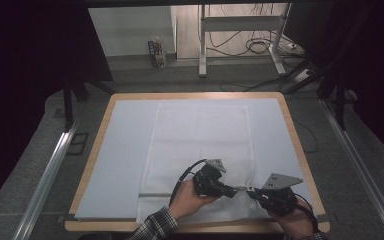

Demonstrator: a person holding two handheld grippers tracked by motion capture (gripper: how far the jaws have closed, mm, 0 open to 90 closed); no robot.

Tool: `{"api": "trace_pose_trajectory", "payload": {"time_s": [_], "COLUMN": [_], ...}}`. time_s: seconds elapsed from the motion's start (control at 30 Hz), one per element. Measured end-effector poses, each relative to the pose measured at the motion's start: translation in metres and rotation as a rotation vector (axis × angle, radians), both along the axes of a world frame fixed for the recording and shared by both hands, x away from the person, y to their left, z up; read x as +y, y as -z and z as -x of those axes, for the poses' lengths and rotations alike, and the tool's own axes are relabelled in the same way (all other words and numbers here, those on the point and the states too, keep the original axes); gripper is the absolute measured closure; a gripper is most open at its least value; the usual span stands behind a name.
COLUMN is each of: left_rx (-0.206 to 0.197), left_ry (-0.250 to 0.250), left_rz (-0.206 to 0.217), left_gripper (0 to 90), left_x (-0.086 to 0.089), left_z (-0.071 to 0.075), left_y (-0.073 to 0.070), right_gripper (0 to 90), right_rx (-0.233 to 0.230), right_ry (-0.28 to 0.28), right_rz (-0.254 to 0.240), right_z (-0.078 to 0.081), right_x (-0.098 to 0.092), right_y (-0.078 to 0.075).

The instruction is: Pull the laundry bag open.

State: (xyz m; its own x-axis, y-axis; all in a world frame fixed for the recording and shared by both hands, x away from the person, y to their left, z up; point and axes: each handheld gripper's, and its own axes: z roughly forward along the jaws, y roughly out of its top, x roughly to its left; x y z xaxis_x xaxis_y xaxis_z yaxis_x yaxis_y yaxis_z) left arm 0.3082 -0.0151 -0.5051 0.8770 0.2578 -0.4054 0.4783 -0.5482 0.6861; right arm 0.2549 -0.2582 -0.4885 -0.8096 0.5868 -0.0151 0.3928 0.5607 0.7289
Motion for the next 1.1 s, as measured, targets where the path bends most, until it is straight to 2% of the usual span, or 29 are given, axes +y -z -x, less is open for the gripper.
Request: {"api": "trace_pose_trajectory", "payload": {"time_s": [0.03, 0.23, 0.43, 0.63, 1.1], "left_rx": [-0.009, -0.016, -0.021, -0.036, -0.029], "left_ry": [0.016, -0.003, 0.003, -0.008, -0.014], "left_rz": [-0.009, -0.008, -0.001, -0.017, -0.025], "left_gripper": [87.1, 87.3, 87.2, 87.2, 87.2], "left_x": [0.002, 0.005, 0.009, 0.014, 0.021], "left_z": [-0.001, 0.0, 0.001, 0.003, 0.002], "left_y": [0.001, 0.0, 0.0, -0.002, 0.0], "right_gripper": [84.0, 84.5, 84.5, 84.6, 84.5], "right_rx": [0.001, 0.003, -0.001, 0.003, -0.004], "right_ry": [0.003, 0.005, -0.005, 0.002, -0.007], "right_rz": [0.003, 0.003, 0.008, 0.001, 0.014], "right_z": [0.0, 0.0, 0.001, 0.0, 0.0], "right_x": [0.0, 0.0, 0.001, -0.002, -0.001], "right_y": [0.0, -0.001, -0.001, -0.002, -0.001]}}
